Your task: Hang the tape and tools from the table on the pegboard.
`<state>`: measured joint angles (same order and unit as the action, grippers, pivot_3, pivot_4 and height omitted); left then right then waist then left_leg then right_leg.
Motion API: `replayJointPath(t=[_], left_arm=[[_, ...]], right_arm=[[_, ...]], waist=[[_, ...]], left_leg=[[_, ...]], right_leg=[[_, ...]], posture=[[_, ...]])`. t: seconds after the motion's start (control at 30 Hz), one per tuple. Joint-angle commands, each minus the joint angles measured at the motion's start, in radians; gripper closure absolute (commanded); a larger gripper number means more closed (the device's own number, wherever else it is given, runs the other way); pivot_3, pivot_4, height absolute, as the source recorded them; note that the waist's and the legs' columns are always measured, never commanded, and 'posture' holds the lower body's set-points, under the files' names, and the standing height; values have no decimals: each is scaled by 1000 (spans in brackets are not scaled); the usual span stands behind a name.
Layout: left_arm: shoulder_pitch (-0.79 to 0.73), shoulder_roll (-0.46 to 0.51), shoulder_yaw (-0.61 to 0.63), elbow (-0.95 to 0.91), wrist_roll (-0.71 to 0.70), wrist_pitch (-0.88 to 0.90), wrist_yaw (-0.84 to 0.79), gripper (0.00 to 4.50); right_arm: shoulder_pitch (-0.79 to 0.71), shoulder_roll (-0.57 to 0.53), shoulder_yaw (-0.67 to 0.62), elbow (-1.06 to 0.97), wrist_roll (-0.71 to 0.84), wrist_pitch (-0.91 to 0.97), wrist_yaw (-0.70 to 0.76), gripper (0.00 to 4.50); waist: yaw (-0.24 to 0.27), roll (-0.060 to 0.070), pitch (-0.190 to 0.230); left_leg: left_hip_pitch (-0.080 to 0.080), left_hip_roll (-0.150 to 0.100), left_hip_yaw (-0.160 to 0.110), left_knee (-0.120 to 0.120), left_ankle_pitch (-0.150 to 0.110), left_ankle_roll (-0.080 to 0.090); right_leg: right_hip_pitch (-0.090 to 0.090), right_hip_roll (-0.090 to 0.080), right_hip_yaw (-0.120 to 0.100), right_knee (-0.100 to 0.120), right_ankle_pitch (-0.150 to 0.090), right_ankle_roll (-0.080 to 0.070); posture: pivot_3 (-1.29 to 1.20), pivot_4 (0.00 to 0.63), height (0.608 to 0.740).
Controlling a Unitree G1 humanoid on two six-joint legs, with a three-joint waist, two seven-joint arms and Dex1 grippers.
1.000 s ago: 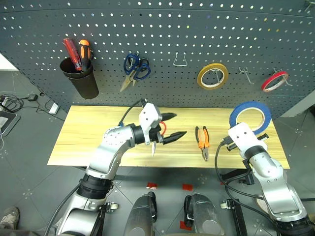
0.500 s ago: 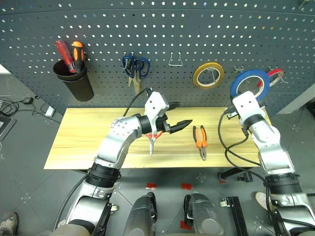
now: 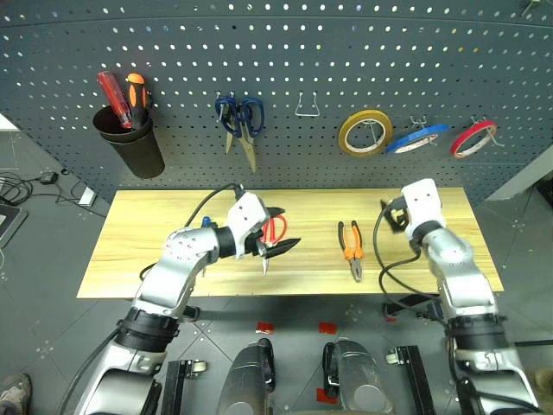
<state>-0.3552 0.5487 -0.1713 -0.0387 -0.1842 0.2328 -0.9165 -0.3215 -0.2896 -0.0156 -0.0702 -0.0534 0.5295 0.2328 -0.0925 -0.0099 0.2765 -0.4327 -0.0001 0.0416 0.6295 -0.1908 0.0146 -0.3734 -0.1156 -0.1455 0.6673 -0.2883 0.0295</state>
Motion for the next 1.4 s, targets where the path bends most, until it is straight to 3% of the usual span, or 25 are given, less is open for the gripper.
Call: replayJointPath(t=[0.03, 0.13, 0.27, 0.7, 1.0, 1.1, 1.23, 1.33, 1.4], left_arm=[[78, 92, 6, -51, 21, -61, -73, 598], [154, 180, 11, -64, 32, -95, -130, 598], [233, 251, 24, -103, 17, -91, -176, 598], [244, 245, 23, -158, 20, -45, -149, 598], [212, 220, 47, -137, -16, -11, -139, 598], [205, 227, 58, -117, -20, -9, -141, 598], [189, 203, 88, -89, -51, 11, -124, 598], [175, 183, 111, -64, -66, 10, -110, 598], [176, 172, 153, -55, -90, 11, -90, 598]], right_arm=[[16, 77, 32, -167, 50, 280, -13, 15], [-5, 153, 31, -176, 69, 468, -46, 15], [-73, 201, 8, -73, 63, 579, -96, 15], [-254, 267, -47, 293, 75, 515, -197, 15], [-336, 264, -8, 490, 65, 411, -189, 15], [-357, 261, -9, 537, 65, 409, -200, 608], [-380, 248, 18, 547, 53, 377, -191, 1860], [-383, 234, 42, 526, 45, 345, -173, 1949], [-349, 224, 80, 402, 48, 341, -138, 1949]], waist=[[-4, 0, 0], [-2, 0, 0], [7, 1, 1], [5, 0, 2], [3, -1, 3], [3, -1, 3], [2, -1, 3], [2, -1, 3], [1, -1, 3]], left_leg=[[0, 1, 0, 0, 0, 0], [0, 1, 0, 0, -1, 0], [0, 1, 1, 0, -3, 4], [0, 9, 19, -1, -3, 4], [0, 11, 21, -1, -4, 3], [0, 11, 21, -1, -4, 3], [0, 11, 21, -1, -4, 3], [0, 11, 22, -1, -4, 3], [0, 11, 23, -1, -4, 3]], right_leg=[[0, 0, 0, 0, 0, -1], [-2, 0, 1, 3, 0, -1], [-6, 0, 4, 7, 1, -3], [-17, 7, 21, 11, 1, -4], [-18, 8, 23, 11, 2, -4], [-18, 8, 23, 11, 2, -4], [-19, 8, 23, 11, 2, -4], [-19, 8, 23, 11, 2, -4], [-20, 8, 24, 11, 2, -4]], posture=[[-282, 240, 740], [-276, 251, 740], [-256, 271, 740], [-219, 292, 740], [-226, 293, 740], [-226, 293, 740], [-242, 278, 740], [-244, 271, 740], [-247, 267, 740]])
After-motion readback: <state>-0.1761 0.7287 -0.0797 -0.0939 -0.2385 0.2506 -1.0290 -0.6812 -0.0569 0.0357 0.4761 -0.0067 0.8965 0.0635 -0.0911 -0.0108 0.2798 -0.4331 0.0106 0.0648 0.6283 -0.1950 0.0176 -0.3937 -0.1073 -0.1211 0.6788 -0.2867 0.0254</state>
